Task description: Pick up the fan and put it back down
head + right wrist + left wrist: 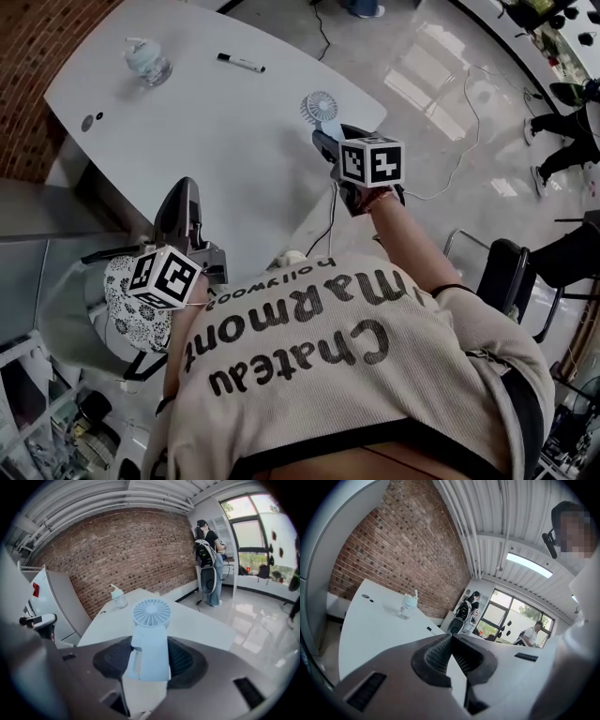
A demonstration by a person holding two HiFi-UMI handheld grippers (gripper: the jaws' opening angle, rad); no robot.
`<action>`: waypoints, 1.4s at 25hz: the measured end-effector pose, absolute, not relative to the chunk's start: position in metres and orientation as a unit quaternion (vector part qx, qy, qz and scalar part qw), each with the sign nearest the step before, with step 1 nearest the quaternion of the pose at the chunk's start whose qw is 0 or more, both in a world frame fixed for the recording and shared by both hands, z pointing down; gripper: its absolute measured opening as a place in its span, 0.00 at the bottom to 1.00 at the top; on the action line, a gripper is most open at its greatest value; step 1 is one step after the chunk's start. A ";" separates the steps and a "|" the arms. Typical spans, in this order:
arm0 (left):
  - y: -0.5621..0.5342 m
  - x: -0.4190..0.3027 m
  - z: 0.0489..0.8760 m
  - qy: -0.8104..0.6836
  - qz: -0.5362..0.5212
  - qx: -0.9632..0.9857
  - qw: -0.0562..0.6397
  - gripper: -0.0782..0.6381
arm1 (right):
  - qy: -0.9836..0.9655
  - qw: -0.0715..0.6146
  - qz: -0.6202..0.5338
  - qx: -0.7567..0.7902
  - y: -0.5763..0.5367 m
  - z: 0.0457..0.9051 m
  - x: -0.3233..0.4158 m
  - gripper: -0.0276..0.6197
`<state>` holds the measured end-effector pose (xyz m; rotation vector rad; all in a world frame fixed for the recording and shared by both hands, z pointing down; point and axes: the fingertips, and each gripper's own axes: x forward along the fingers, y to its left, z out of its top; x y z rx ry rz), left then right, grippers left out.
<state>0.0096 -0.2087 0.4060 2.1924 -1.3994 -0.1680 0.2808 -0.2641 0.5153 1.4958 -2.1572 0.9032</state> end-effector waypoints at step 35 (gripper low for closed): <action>-0.184 -0.059 0.394 -0.613 -0.091 0.744 0.251 0.11 | -0.723 0.268 0.337 0.540 -0.294 0.580 0.306 0.39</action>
